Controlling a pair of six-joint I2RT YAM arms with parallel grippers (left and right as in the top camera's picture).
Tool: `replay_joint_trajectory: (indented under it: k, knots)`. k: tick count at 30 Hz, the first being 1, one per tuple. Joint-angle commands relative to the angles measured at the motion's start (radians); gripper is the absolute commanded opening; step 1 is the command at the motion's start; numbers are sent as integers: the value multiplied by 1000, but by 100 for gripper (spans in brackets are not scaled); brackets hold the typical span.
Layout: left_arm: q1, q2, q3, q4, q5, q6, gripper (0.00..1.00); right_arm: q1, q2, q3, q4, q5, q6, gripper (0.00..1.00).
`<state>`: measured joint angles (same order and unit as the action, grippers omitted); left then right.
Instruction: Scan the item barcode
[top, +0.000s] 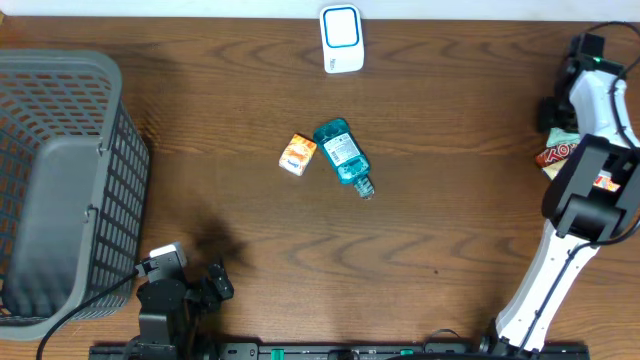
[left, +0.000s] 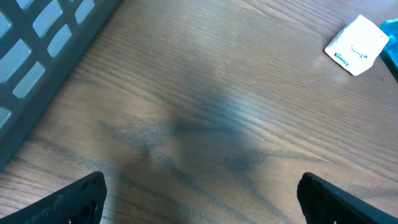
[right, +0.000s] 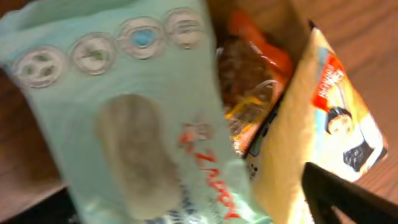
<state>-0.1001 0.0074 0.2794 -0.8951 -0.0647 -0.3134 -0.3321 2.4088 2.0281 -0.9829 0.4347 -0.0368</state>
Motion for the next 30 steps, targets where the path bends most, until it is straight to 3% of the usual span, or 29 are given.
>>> replay_joint_trajectory:
  k: [1, 7, 11, 21, 26, 30]
  knots:
    - [-2, -1, -3, -32, 5, 13, 98, -1, -100, 82, -17, -110, 142, 99]
    - [-2, -1, -3, -32, 5, 13, 98, 33, -282, 114, -1, -515, 179, 99]
    - [-2, -1, -3, -32, 5, 13, 98, 111, -370, 114, -10, -662, 178, 99]
    - [-2, -1, -3, -32, 5, 13, 98, 461, -380, 80, -152, -681, 147, 99]
    - [-2, -1, -3, -32, 5, 13, 98, 640, -340, 0, -153, -679, -63, 99]
    - [-2, -1, -3, -32, 5, 13, 98, 743, -294, -68, -142, -676, -111, 99]
